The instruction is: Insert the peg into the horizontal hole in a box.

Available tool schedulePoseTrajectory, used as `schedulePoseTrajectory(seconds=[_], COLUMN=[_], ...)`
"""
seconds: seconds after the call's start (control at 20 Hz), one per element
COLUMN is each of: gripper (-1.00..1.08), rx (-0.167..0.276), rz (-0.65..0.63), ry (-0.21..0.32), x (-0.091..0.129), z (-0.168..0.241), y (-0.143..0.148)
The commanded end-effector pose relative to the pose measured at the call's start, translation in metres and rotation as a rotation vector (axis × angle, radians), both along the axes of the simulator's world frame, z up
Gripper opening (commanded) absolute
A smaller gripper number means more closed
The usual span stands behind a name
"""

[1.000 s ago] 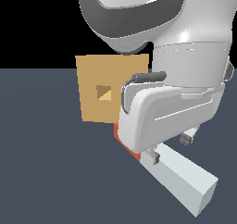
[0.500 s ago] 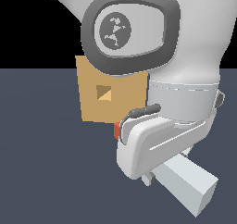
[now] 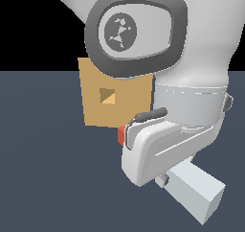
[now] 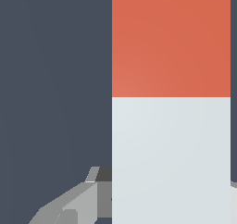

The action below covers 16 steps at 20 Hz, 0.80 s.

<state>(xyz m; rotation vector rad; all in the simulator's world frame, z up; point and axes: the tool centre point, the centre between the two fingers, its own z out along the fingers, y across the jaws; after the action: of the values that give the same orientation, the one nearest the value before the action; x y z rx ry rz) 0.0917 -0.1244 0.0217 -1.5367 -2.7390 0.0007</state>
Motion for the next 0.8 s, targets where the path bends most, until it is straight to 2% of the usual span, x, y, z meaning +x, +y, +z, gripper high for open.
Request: schedulePoseTrajectory(seconds=[0.0,0.4,0.75], gripper=[-1.0,-1.0,-1.0], rx=[0.0,0.0,0.0], rz=[0.0,-0.011,-0.061], ry=[-0.001,0.0,0.0], x=[0.0,-0.003,-0.016], z=[0.001,0.001,0.007], y=[0.0,-0.001,-0.002])
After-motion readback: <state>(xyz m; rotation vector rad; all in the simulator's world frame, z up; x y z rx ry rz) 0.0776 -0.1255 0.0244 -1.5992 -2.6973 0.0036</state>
